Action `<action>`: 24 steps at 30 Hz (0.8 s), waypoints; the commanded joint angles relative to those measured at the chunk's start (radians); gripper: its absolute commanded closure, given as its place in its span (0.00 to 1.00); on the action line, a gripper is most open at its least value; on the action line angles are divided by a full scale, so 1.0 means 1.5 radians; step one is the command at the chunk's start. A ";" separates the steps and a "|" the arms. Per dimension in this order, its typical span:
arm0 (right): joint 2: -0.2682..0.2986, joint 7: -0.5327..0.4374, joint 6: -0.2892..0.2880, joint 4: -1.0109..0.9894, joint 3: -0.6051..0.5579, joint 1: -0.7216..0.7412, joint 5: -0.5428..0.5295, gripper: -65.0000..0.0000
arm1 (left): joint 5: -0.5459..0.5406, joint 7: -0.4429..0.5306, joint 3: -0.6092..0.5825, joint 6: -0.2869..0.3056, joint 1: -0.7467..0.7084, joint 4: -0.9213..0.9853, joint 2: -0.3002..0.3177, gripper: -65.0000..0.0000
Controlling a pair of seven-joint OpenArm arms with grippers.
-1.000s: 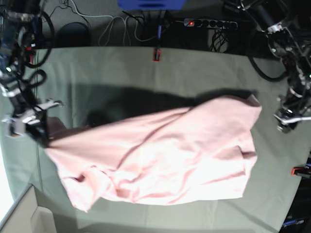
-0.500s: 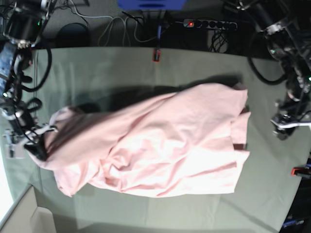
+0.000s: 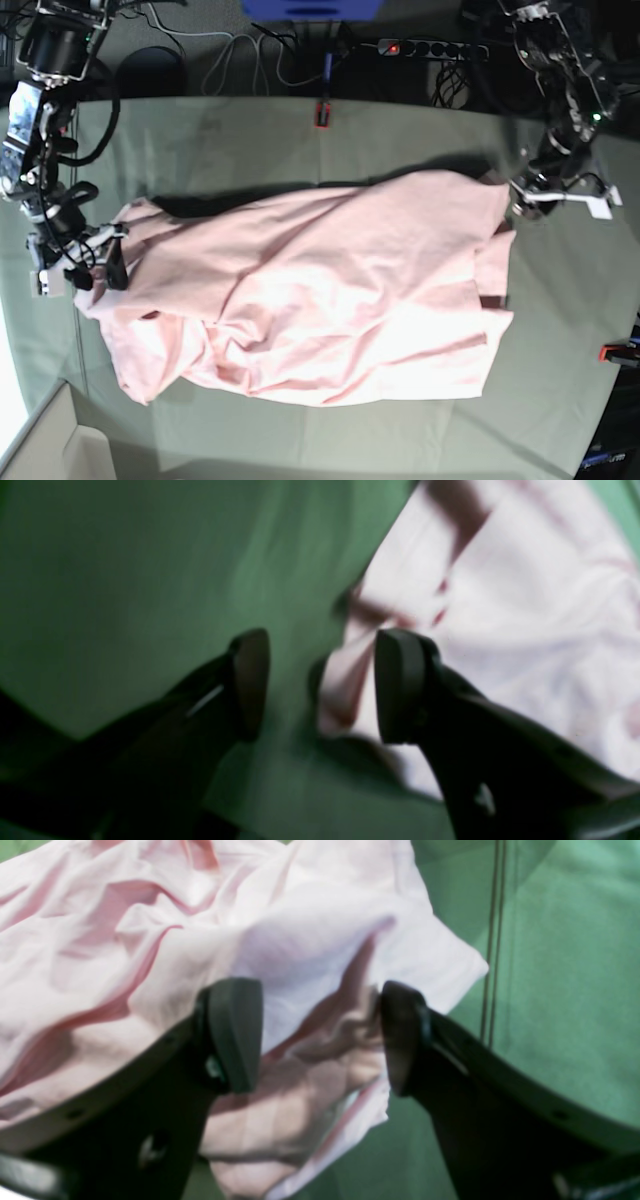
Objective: Layout the t-shirt on the table in an organized manner, then fold the t-shirt properly
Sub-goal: 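Move the left gripper along the shirt toward its hem and grasp it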
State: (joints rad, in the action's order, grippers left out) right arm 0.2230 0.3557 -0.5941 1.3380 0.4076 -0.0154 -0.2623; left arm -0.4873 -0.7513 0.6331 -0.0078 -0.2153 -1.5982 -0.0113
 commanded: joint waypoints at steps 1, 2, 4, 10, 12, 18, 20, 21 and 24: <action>0.002 -0.015 -0.003 0.018 0.002 0.008 -0.011 0.43 | -0.007 0.016 -0.010 0.003 0.013 -0.006 0.004 0.49; 0.002 -0.015 -0.003 0.023 0.002 0.006 -0.011 0.43 | -0.004 0.016 -0.024 0.003 0.022 0.003 0.005 0.49; 0.000 -0.015 -0.003 0.029 0.001 0.005 -0.011 0.43 | -0.002 0.016 -0.049 0.003 0.035 0.027 0.007 0.49; -0.012 -0.015 -0.003 0.061 0.001 -0.013 -0.011 0.43 | -0.001 0.016 -0.084 0.003 0.060 0.065 0.006 0.50; -0.012 -0.015 -0.003 0.062 0.000 -0.013 -0.011 0.43 | -0.001 0.016 -0.085 0.003 0.070 0.082 0.005 0.50; -0.011 -0.015 -0.003 0.063 0.001 -0.014 -0.011 0.43 | -0.008 0.016 -0.084 0.004 0.075 0.105 0.008 0.76; -0.011 -0.015 -0.003 0.062 0.001 -0.014 -0.011 0.43 | -0.008 0.016 -0.081 0.004 0.072 0.076 0.003 0.92; -0.010 -0.015 -0.003 0.061 0.001 -0.014 -0.011 0.43 | -0.008 0.011 -0.083 0.004 0.072 0.058 0.003 1.00; -0.010 -0.015 -0.003 0.061 0.000 -0.013 -0.011 0.43 | -0.008 0.001 -0.084 0.004 0.073 -0.014 -0.005 0.98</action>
State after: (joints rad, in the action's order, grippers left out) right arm 0.1940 0.3634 -0.5945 1.4132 0.4046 -0.0479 -0.2615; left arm -0.4908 -0.7631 0.5087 -0.0074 -0.1181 -1.6016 -0.0193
